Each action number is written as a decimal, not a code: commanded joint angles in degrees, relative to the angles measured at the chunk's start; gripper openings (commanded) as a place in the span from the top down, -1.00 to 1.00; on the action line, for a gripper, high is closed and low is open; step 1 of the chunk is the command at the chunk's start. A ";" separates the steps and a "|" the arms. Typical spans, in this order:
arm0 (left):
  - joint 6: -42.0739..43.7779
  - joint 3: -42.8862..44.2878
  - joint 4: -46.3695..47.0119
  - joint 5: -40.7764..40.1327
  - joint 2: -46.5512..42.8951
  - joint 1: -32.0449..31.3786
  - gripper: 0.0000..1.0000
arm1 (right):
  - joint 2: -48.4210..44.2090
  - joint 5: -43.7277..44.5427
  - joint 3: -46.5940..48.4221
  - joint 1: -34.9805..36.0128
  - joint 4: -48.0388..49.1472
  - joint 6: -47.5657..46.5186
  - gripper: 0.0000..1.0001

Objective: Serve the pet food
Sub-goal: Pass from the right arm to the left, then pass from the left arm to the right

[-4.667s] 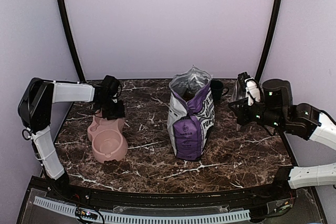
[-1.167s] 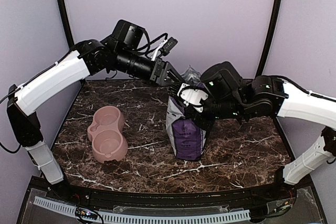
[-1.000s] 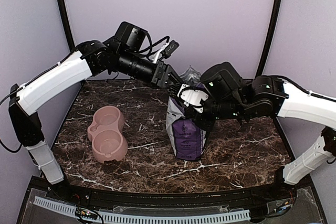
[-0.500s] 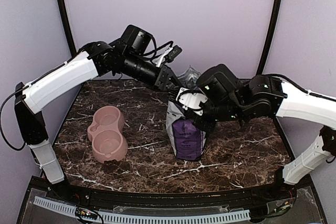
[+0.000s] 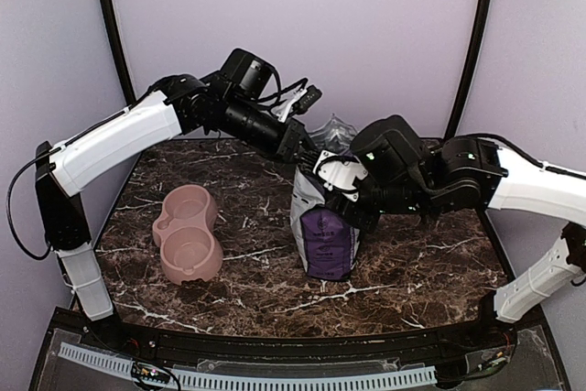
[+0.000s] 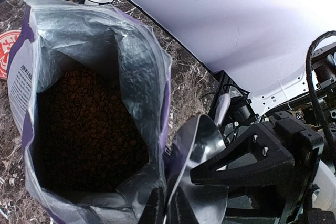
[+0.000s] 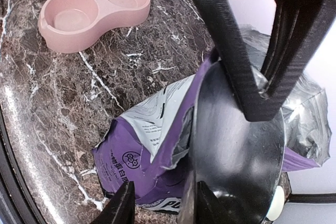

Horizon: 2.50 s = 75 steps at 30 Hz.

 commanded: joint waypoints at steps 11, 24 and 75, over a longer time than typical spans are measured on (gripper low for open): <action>-0.22 1.59 3.35 -1.68 -1.05 -0.32 1.00 | -10.27 -3.31 -7.21 -4.38 5.94 5.50 -0.47; 1.12 -0.60 7.37 -3.37 -3.67 -0.32 1.00 | -17.92 -14.27 -12.92 -14.87 12.02 10.48 -0.83; 1.56 -6.32 18.31 -4.79 -6.57 -0.32 1.00 | -35.66 -53.78 -37.79 -49.68 34.91 33.99 -0.86</action>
